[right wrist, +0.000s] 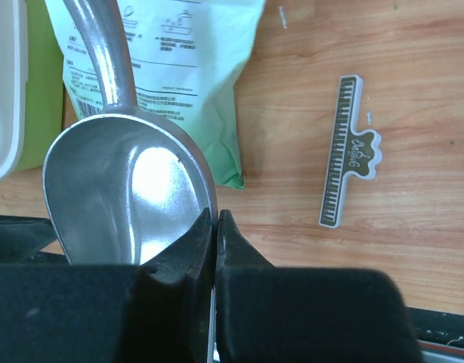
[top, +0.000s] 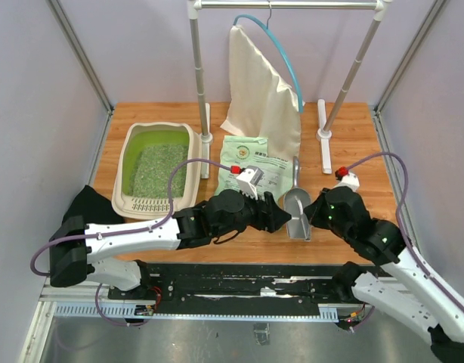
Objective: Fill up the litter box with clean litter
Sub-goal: Pick up the spatula from the center of the board.
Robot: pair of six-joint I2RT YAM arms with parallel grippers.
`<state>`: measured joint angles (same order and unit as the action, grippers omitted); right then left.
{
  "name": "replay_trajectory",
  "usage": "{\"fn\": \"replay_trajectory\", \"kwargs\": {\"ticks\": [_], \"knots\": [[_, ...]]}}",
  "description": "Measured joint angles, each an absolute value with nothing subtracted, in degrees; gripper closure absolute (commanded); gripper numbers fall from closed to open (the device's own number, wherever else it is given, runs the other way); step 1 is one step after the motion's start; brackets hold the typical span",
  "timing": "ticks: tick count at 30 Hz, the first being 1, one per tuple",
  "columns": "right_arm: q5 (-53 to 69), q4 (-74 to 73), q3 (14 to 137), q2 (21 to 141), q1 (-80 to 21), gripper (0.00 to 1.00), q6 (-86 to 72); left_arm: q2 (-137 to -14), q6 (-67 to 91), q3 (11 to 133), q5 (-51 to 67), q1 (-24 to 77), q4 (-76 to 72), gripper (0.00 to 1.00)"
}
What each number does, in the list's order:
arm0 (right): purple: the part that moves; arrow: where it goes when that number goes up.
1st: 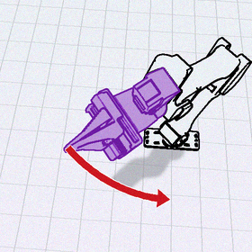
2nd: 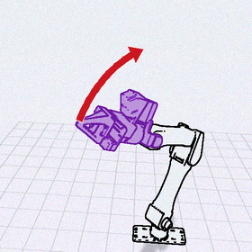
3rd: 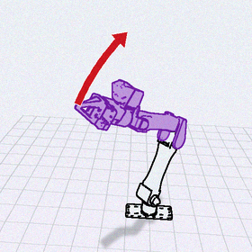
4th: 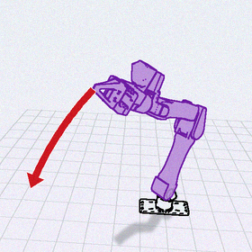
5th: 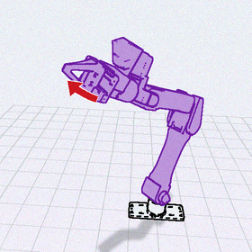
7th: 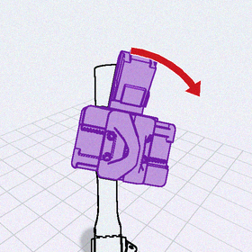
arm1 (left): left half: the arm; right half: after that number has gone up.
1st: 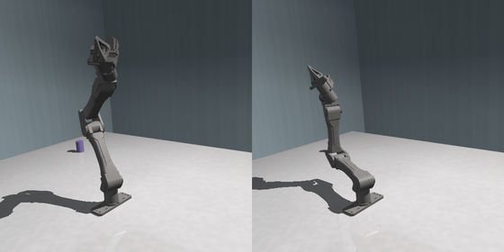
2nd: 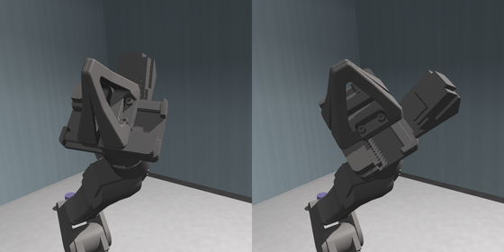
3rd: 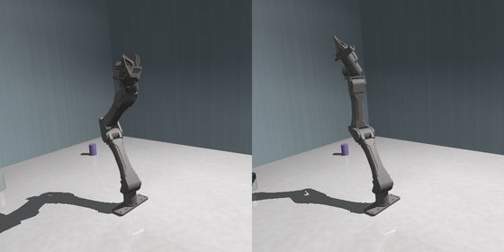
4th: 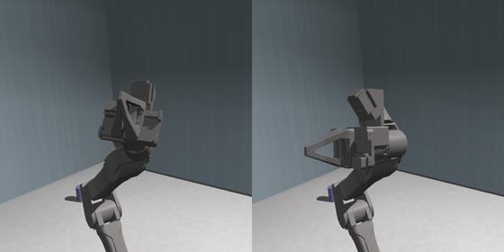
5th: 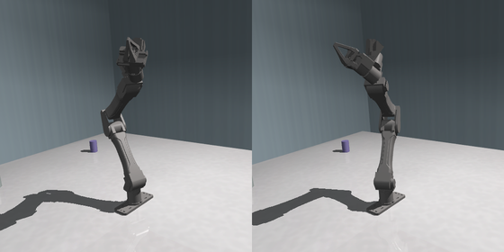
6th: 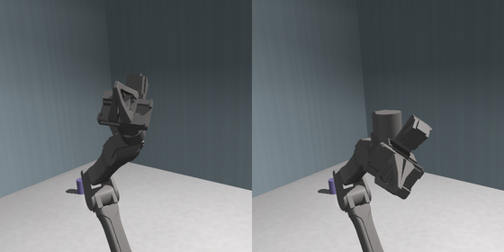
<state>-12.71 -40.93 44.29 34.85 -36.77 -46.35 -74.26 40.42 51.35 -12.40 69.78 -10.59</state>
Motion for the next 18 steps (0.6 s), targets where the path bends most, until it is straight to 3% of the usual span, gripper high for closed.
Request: {"fn": "replay_trajectory", "kwargs": {"ticks": [9, 14, 18], "knots": [[-35.73, -40.88, 50.0, 44.82, -57.98, 0.99, -48.36, -75.96, 41.21, 54.54, -16.34, 70.3, -2.07, 0.5], [-40.97, -40.56, 50.22, 46.04, -60.99, 0.99, -49.54, -76.29, 41.58, 54.96, -18.65, 70.43, 1.13, 0.58], [-42.3, -39.59, 50.06, 45.23, -61.63, 0.99, -49.47, -76.12, 42.09, 54.94, -20.32, 70.65, 1.74, 0.57]]}}
